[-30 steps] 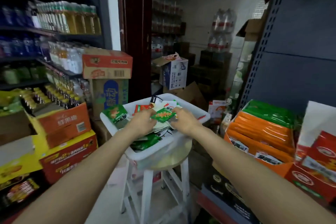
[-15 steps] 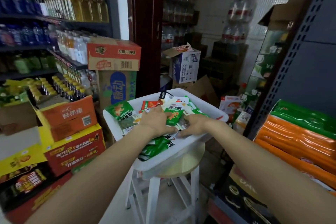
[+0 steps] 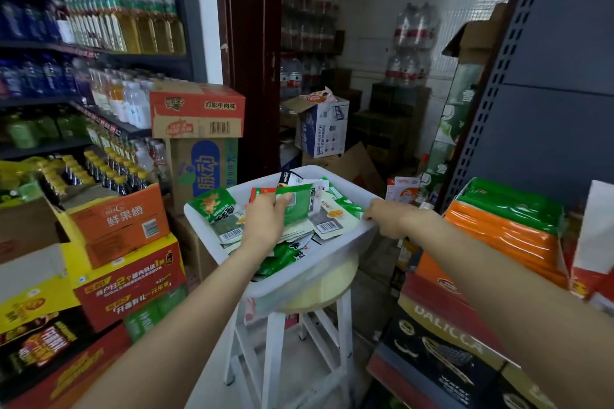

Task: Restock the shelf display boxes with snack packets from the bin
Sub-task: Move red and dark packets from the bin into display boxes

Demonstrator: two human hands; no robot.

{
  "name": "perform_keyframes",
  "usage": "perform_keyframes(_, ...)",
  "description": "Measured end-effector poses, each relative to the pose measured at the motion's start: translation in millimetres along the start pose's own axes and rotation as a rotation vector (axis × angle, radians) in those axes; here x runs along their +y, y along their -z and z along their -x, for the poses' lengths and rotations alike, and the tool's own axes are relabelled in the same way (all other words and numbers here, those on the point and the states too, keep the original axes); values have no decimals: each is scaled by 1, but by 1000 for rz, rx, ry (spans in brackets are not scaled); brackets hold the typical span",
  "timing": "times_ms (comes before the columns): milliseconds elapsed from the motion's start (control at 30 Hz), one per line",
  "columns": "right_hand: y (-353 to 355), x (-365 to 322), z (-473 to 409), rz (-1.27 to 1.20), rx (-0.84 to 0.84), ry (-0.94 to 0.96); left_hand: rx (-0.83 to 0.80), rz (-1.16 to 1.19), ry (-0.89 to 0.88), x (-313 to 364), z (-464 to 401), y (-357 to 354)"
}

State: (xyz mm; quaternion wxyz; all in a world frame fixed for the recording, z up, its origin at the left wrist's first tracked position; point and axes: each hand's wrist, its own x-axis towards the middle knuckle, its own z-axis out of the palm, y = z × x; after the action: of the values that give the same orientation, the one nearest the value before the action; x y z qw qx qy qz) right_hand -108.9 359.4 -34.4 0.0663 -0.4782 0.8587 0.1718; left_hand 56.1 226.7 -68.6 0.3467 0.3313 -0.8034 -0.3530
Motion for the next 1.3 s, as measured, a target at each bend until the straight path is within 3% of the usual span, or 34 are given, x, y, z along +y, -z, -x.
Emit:
perform_keyframes(67, -1, -3, 2, 24, 125, -25, 5, 73, 9, -1, 6, 4)
perform_keyframes(400, 4, -8, -17, -38, 258, -111, 46, 346, 182, -8, 9, 0)
perform_keyframes(500, 8, 2, -20, -196, 303, -135, 96, 482, 273, -6, 9, 0)
perform_keyframes(700, 36, 13, -4, -719, 717, -134, 206, 607, 254, 13, 11, 6)
perform_keyframes(867, 57, 10, 31, -811, 833, -117, 198, 613, 90, 37, 16, 23)
perform_keyframes(1000, 62, 7, 68, -1116, 728, -127, 254, 576, -42, 61, 34, 34)
perform_keyframes(1067, 61, 8, 87, -1278, 669, -154, 253, 481, -239, 73, 51, 38)
perform_keyframes(1233, 61, 15, 134, -1663, 583, -208, -7, -30, -870, 88, 79, 21)
perform_keyframes(1300, 61, 19, 151, -1780, 587, -223, -46, -197, -960, 93, 80, 9)
